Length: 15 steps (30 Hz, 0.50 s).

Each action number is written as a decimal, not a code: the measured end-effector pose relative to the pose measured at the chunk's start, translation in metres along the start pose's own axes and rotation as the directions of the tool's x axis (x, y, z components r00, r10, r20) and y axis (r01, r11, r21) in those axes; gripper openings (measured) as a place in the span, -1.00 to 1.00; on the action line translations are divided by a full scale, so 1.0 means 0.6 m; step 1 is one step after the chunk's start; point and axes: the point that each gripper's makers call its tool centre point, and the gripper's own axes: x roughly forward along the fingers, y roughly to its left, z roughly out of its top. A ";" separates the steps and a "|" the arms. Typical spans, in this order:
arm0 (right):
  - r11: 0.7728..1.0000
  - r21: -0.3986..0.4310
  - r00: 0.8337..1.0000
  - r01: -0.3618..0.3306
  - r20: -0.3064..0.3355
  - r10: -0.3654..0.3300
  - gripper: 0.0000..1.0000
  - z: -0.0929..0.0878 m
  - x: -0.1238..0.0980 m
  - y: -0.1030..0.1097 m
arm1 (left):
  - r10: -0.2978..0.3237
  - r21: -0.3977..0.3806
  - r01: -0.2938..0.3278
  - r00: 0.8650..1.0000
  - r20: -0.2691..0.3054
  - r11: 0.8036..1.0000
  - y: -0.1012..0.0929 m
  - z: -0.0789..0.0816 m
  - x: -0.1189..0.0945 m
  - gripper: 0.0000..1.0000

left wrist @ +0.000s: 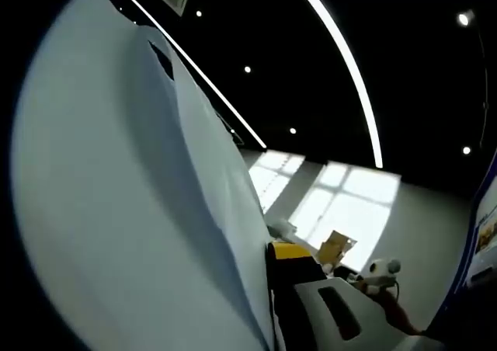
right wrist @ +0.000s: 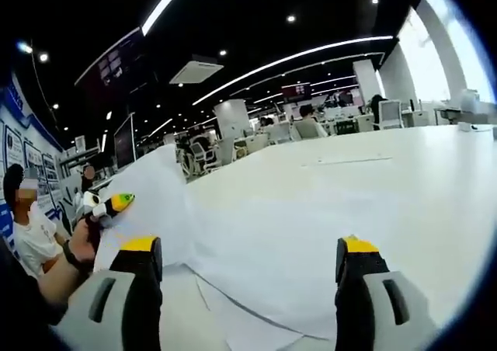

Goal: Organize the stack of printing papers by aligning and flattening the scattered papers on the table

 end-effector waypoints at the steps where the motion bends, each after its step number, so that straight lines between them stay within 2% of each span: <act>1: 1.000 -0.004 1.000 0.006 -0.003 -0.006 0.75 -0.001 0.000 -0.002 | 0.000 0.000 0.000 1.000 0.000 1.000 0.000 0.000 0.000 -0.86; 10: 0.997 -0.041 0.998 0.065 -0.001 -0.065 0.75 -0.003 0.001 -0.028 | 0.000 0.000 0.000 1.000 0.001 1.000 0.003 0.002 0.001 -0.86; 12: 0.992 -0.078 0.995 0.099 -0.005 -0.100 0.74 -0.005 0.001 -0.039 | 0.000 -0.001 0.000 1.000 0.001 1.000 0.003 0.001 0.001 -0.86; 15: 0.989 -0.097 0.993 0.113 -0.006 -0.114 0.74 -0.006 0.000 -0.041 | 0.000 0.000 0.000 1.000 0.001 1.000 0.003 0.001 0.001 -0.86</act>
